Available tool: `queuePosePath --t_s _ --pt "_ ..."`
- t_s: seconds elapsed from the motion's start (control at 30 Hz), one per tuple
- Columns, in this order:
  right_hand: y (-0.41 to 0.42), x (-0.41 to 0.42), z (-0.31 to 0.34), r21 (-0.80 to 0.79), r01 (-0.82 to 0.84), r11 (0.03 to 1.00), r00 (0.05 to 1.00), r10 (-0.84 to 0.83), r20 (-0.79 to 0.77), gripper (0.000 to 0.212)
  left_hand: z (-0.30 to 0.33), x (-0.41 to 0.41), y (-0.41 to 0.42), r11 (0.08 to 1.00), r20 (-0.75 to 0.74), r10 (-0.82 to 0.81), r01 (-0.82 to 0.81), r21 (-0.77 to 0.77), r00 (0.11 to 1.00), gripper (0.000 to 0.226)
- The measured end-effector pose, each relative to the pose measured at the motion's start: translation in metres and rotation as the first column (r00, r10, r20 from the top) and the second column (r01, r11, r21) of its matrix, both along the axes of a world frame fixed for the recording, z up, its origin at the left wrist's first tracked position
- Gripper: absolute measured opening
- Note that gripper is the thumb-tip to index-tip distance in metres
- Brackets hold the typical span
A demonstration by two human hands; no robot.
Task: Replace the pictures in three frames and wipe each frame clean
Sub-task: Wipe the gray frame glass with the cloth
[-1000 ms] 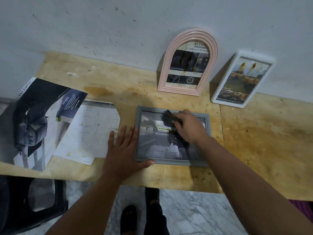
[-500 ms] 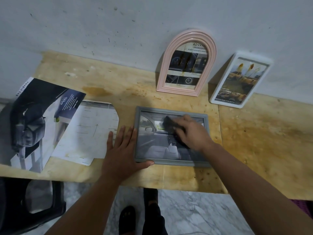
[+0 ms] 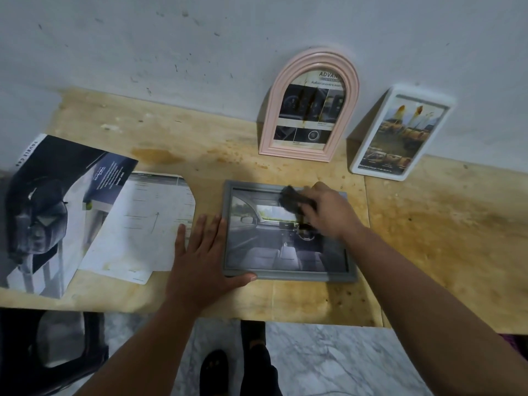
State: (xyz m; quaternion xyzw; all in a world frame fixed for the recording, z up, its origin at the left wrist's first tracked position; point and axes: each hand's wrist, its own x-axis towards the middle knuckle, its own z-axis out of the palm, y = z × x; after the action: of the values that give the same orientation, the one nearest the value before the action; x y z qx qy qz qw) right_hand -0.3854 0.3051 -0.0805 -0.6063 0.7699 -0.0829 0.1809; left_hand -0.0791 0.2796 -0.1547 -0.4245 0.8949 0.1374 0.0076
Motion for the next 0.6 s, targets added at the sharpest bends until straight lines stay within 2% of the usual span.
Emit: queuePosePath --t_s 0.1,0.17,0.23,0.37,0.4,0.47,0.53,0.6 --pt "-0.011 0.009 -0.008 0.023 0.078 0.997 0.986 -0.073 -0.148 0.029 0.0 0.0 0.0 1.0 0.017 -0.006 0.006 0.002 1.0 0.133" --pt "0.0 0.035 -0.017 0.044 0.004 0.999 0.985 0.004 -0.172 0.034 0.001 0.0 0.0 1.0 0.021 -0.006 0.006 0.001 1.0 0.132" --pt "0.019 0.06 -0.021 0.057 -0.131 0.99 0.982 0.138 -0.132 0.038 0.0 -0.001 0.0 1.0 0.024 -0.009 0.009 -0.001 1.0 0.131" --pt "0.041 0.067 -0.007 0.111 -0.33 0.938 0.942 0.319 0.106 0.041 0.0 0.0 0.0 1.0 0.016 -0.014 0.014 0.006 1.0 0.131" --pt "0.038 0.06 -0.002 0.11 -0.311 0.944 0.945 0.296 0.136 0.04 0.001 -0.001 0.0 1.0 0.018 -0.014 0.014 0.007 1.0 0.131" --pt "0.025 0.037 0.001 0.047 -0.147 0.988 0.981 0.139 0.135 0.037 0.002 -0.001 0.0 1.0 0.022 -0.007 0.007 0.011 1.0 0.132" --pt "0.008 0.01 -0.002 -0.012 0.082 0.997 0.994 -0.081 0.073 0.03 0.001 -0.001 0.0 1.0 0.022 0.001 -0.001 0.013 1.0 0.132" --pt "-0.004 0.001 -0.01 0.001 0.2 0.98 0.98 -0.2 -0.003 0.026 0.001 -0.001 0.0 1.0 0.02 0.002 -0.002 0.012 1.0 0.132"
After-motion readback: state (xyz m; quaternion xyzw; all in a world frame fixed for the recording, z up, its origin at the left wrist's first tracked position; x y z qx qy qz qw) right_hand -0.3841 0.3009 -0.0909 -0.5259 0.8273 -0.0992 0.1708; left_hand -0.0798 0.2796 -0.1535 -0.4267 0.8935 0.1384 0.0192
